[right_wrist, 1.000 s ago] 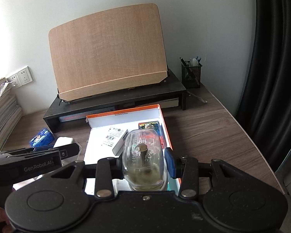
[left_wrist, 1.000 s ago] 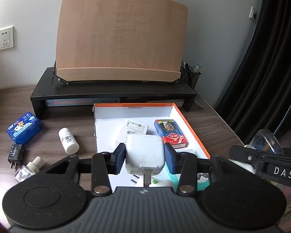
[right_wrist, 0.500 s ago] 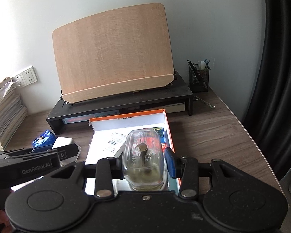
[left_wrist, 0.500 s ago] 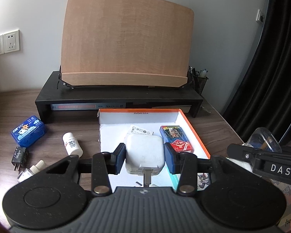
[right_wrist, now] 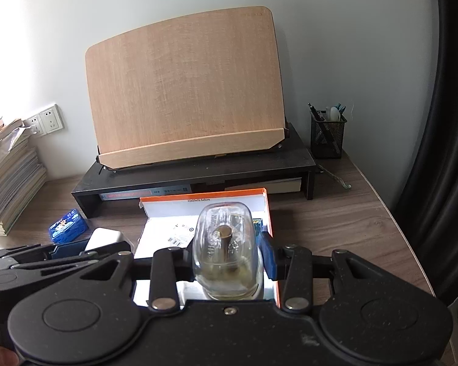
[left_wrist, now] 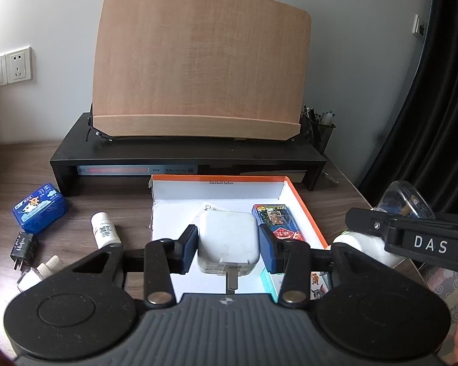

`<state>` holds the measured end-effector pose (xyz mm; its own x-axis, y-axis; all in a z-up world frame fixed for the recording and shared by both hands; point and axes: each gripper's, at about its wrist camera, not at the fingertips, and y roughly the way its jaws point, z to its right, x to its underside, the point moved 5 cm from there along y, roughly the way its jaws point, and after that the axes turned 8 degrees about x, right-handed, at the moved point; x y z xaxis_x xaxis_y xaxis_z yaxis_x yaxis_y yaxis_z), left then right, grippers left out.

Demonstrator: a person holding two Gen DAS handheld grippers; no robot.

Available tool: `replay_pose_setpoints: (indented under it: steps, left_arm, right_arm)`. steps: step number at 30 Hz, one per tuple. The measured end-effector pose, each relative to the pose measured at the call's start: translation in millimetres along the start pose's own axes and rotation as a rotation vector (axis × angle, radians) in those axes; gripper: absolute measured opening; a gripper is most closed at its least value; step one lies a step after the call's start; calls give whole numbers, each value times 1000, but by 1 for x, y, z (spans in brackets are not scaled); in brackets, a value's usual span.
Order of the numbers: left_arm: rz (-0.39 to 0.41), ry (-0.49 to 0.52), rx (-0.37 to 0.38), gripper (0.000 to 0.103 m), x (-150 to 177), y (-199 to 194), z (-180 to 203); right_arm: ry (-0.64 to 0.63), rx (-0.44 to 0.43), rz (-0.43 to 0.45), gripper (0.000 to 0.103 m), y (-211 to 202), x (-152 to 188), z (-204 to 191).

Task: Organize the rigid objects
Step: 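Carry the white charger and the glass-bottle heater over the tray with both tools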

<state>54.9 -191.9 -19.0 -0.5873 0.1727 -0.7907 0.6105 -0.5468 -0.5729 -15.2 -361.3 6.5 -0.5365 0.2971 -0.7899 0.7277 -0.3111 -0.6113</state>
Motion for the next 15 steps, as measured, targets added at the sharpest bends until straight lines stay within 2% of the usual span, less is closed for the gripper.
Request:
replay_pose_setpoints:
  steps: [15]
  left_arm:
    - [-17, -36, -44, 43, 2, 21, 4]
  right_arm:
    - [-46, -49, -6, 48, 30, -8, 4]
